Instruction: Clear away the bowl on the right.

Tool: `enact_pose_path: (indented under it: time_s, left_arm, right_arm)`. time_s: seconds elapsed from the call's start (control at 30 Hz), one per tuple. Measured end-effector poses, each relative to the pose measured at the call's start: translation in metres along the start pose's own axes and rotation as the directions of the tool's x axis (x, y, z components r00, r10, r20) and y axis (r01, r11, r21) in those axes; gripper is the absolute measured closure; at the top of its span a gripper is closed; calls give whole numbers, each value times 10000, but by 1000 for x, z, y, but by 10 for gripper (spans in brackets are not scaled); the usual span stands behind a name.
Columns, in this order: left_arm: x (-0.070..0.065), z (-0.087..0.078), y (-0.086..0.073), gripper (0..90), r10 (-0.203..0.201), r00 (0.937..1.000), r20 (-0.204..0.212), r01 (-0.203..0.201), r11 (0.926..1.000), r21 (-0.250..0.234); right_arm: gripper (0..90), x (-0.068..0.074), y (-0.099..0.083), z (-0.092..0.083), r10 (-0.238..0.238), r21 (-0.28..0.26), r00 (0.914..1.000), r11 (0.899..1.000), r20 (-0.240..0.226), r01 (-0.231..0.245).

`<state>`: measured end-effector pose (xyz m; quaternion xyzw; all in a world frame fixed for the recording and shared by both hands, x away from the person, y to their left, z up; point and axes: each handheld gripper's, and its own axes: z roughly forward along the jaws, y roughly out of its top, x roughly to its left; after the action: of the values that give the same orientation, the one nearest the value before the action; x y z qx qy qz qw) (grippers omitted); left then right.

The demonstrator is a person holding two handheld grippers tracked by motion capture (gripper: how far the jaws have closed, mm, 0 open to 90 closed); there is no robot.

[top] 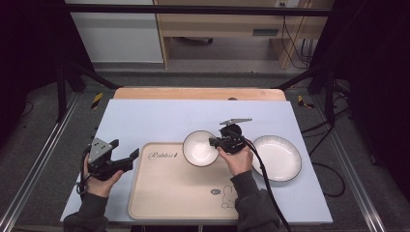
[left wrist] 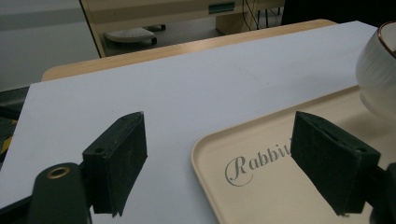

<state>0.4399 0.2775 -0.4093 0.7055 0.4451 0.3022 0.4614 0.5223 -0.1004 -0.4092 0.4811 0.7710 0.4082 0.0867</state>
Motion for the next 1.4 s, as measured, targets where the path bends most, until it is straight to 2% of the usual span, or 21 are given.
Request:
enact_pose_path:
  time_s: [0.67, 0.97, 1.4]
  left_arm:
    - [0, 0, 0, 185, 24, 10000, 11, -24, 10000, 24]
    - [-1, 1, 0, 185, 37, 10000, 25, -37, 10000, 28]
    - [0, 1, 0, 186, 68, 10000, 28, -68, 10000, 67]
  right_arm:
    - [824, 2, -10, 32, 83, 633, 9998, 9979, 172, -93]
    - [823, 3, -13, 38, 174, 907, 9996, 9957, 235, -194]
    - [823, -2, -14, 42, 308, 984, 9994, 9946, 181, -325]
